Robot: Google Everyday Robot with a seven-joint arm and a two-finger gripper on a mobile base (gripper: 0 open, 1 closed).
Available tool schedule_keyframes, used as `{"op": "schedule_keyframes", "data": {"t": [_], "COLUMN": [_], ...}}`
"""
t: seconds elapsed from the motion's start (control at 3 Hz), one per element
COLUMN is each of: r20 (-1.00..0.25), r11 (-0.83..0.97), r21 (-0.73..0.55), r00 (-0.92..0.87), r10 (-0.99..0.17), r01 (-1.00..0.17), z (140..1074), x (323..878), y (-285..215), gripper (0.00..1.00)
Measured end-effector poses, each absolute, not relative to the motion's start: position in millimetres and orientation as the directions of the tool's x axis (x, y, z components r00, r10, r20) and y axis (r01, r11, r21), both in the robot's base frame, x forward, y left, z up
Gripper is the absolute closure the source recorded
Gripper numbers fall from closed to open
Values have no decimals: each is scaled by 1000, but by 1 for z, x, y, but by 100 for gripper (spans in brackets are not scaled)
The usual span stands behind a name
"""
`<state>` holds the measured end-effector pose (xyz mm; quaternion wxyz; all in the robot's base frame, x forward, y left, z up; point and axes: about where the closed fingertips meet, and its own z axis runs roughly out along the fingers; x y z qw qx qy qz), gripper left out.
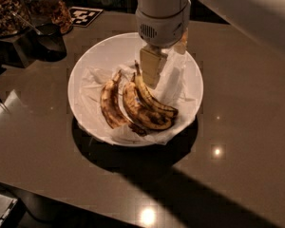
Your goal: Pick banana from white bowl
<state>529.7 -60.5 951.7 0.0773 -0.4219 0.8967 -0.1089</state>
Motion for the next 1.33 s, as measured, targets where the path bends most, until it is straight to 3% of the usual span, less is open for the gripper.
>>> {"op": "schedule_keyframes", "data": {"t": [0.33, 1.0, 1.33], "r20": [-46, -17, -4], "r11": [642, 627, 613], "r21": [-254, -173, -136], "r00": [-654, -634, -619], "r10": [-755, -773, -786], "r01": [-724, -760, -778], "z": [950, 930, 920], "x": [523, 523, 526], "y": [-60, -55, -53], "gripper": [39, 49, 49]}}
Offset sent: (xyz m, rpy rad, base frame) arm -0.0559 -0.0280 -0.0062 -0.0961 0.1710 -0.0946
